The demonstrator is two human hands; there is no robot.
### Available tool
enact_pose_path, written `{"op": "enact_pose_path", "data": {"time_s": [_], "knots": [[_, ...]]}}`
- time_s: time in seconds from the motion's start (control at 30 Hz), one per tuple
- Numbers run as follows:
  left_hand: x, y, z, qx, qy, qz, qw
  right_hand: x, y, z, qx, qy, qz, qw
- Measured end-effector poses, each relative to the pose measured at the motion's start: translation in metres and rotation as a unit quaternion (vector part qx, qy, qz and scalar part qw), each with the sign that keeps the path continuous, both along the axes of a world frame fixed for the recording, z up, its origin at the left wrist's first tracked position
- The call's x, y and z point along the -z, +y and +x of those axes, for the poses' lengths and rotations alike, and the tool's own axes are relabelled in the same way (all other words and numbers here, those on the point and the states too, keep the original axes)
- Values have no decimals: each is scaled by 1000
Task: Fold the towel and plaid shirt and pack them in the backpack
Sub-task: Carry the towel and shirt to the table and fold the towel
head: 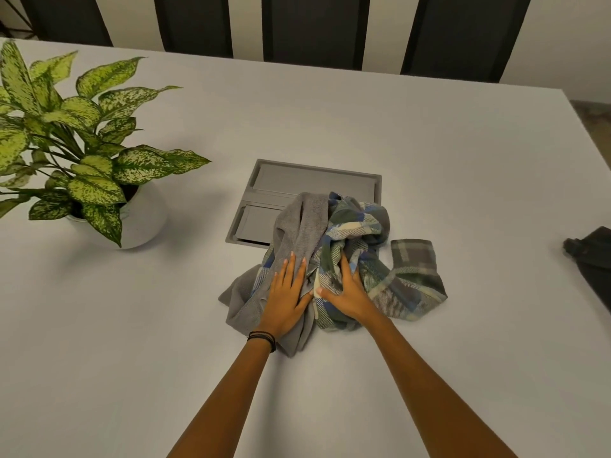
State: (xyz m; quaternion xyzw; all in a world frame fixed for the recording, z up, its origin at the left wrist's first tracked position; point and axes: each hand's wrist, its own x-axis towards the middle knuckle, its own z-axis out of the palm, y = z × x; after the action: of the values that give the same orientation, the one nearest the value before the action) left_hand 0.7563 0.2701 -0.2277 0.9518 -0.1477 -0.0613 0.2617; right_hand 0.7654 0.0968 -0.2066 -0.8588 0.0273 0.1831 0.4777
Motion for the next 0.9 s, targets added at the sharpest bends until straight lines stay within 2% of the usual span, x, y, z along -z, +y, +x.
{"op": "enact_pose_path", "data": {"time_s": [0.17,0.5,0.73,0.9], "knots": [[-9,8,6,0,8,-16,1000,-6,2,13,-16,-15,-5,1000],[-12,11,-3,-1,16,6,1000,-11,-2,-5,45,-16,0,999],[-16,15,-8,-21,11,-4,1000,-16,-7,-24,43,-6,29,999],[-25,14,-16,-53,-18,17,998,-19,-7,-43,67,-60,37,995]]}}
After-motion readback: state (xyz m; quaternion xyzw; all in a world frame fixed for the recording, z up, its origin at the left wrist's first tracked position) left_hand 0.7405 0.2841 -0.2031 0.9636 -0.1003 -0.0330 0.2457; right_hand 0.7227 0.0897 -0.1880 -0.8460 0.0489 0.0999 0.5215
